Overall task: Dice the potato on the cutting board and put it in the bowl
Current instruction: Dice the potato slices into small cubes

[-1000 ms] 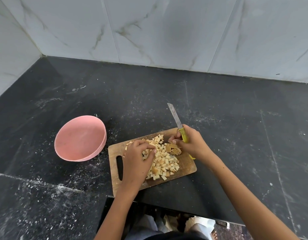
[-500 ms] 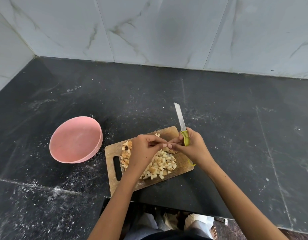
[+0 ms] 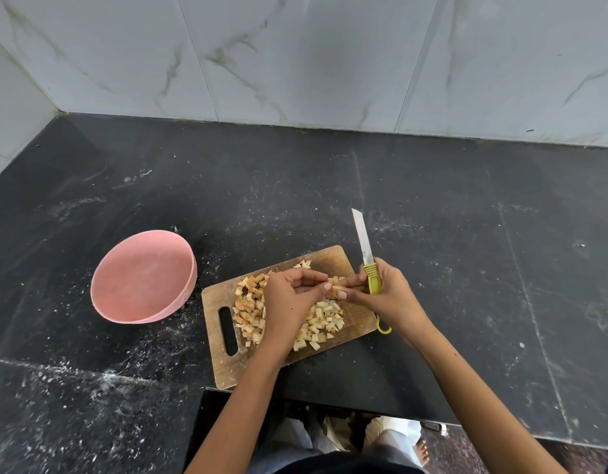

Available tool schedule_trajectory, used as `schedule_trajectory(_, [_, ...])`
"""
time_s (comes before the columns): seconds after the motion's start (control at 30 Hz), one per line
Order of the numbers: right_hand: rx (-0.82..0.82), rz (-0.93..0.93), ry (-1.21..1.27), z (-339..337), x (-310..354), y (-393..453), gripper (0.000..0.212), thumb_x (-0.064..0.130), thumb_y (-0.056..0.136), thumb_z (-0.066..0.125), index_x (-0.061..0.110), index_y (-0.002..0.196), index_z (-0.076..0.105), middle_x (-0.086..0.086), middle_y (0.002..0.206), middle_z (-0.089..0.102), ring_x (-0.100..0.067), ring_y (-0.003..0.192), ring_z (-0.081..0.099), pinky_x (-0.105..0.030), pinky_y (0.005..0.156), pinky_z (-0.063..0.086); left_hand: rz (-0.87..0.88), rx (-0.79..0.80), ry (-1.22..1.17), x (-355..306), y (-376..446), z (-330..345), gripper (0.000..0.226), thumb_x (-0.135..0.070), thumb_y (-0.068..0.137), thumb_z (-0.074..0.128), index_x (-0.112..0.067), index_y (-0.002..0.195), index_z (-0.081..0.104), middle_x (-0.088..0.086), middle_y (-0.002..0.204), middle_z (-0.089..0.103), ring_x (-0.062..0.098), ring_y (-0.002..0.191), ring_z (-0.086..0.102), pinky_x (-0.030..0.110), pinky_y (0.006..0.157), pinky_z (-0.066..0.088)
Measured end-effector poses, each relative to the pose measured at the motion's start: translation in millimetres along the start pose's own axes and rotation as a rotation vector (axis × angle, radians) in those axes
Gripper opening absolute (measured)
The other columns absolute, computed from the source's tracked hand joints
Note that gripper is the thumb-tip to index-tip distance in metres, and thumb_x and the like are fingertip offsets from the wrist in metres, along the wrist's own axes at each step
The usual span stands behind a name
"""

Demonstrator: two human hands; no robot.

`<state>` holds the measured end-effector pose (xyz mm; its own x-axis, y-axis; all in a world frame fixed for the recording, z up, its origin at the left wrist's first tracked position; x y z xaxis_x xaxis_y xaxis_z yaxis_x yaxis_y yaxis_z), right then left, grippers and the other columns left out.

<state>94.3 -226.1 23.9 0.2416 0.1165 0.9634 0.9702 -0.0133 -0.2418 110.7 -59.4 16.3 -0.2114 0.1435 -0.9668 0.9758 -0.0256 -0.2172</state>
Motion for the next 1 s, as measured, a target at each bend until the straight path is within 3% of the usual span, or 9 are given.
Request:
schedule_trajectory(0.1, [-0.016,0.010,0.074,-1,1,-3,0.033,-0.009,0.075,0.072,0.007,0.082,0.045,-0.017,0.086,0.073,-0.023,0.083,0.072,-0.029,0.069,0.058,-0.065,0.016,-0.062,0,-4,5,0.012,0.002,0.076,0.077,-0.004,0.086,0.073,0.011,0.082,0.074,0.019,0.078,0.073,0.024,0.069,0.058])
schedule_trajectory(0.23, [0.060,0.116,0.348,1,-3,-7,0.031,-0.007,0.073,0.071,0.010,0.081,0.046,-0.025,0.098,0.070,-0.030,0.091,0.070,-0.025,0.068,0.057,-0.385,0.066,-0.433,10,-11,10,0.015,0.009,0.077,0.069,0.003,0.091,0.070,0.018,0.085,0.073,0.022,0.076,0.073,0.021,0.068,0.059])
schedule_trajectory(0.33, [0.091,0.202,0.549,3,-7,-8,0.027,-0.006,0.068,0.072,0.010,0.075,0.051,-0.029,0.102,0.067,-0.030,0.088,0.070,-0.028,0.070,0.060,-0.485,0.117,-0.603,11,-15,11,0.017,0.013,0.079,0.064,0.007,0.094,0.067,0.018,0.081,0.073,0.020,0.070,0.073,0.019,0.062,0.058])
schedule_trajectory(0.47, [0.059,0.167,0.237,3,-6,-9,0.033,-0.009,0.074,0.072,0.009,0.080,0.046,-0.023,0.096,0.071,-0.031,0.095,0.069,-0.031,0.075,0.059,-0.305,0.052,-0.341,5,-14,-6,0.014,0.008,0.077,0.070,0.000,0.088,0.070,0.016,0.082,0.074,0.022,0.074,0.073,0.020,0.064,0.058])
schedule_trajectory(0.57, [0.109,0.133,0.176,17,0,-8,0.037,-0.009,0.073,0.074,0.009,0.083,0.043,-0.020,0.094,0.072,-0.027,0.092,0.071,-0.035,0.078,0.058,-0.133,-0.008,-0.138,1,-13,-17,0.013,0.001,0.073,0.078,-0.007,0.082,0.073,0.010,0.079,0.075,0.021,0.077,0.073,0.023,0.067,0.058])
schedule_trajectory(0.73, [0.107,0.090,0.112,35,6,0,0.036,-0.005,0.074,0.076,0.011,0.079,0.044,-0.009,0.079,0.069,-0.022,0.083,0.071,-0.031,0.071,0.058,-0.111,-0.047,-0.109,2,-17,-31,0.013,-0.002,0.071,0.080,-0.003,0.081,0.071,0.010,0.078,0.074,0.018,0.074,0.072,0.021,0.063,0.056])
schedule_trajectory(0.87, [0.135,0.096,0.077,50,0,5,0.031,-0.002,0.077,0.074,0.011,0.079,0.045,-0.009,0.079,0.064,-0.026,0.091,0.069,-0.044,0.083,0.057,-0.206,-0.058,-0.229,13,-20,-43,0.014,0.001,0.074,0.076,-0.001,0.085,0.069,0.014,0.080,0.074,0.024,0.075,0.072,0.023,0.064,0.057])
schedule_trajectory(0.93, [0.053,0.059,-0.035,45,-1,7,0.032,0.001,0.077,0.075,0.013,0.075,0.046,-0.007,0.079,0.069,-0.021,0.088,0.071,-0.045,0.080,0.058,-0.104,-0.123,-0.086,10,-20,-53,0.014,0.001,0.073,0.078,-0.003,0.084,0.071,0.011,0.079,0.074,0.020,0.075,0.072,0.023,0.066,0.058])
schedule_trajectory(1.0, [-0.038,0.011,-0.251,32,1,5,0.034,0.004,0.075,0.077,0.019,0.072,0.047,-0.003,0.078,0.072,-0.010,0.086,0.071,-0.037,0.078,0.058,0.043,-0.167,0.106,3,-21,-57,0.013,0.002,0.076,0.077,-0.007,0.084,0.073,0.004,0.080,0.073,0.011,0.077,0.071,0.022,0.070,0.057])
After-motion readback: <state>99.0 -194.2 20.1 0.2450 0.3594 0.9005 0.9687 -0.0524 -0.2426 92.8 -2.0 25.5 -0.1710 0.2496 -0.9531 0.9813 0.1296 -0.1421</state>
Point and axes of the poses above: each hand's wrist, its own y-axis towards the middle knuckle, its own z-axis out of the palm, x = y × z, the point moved 7 cm from there along y, towards the middle knuckle
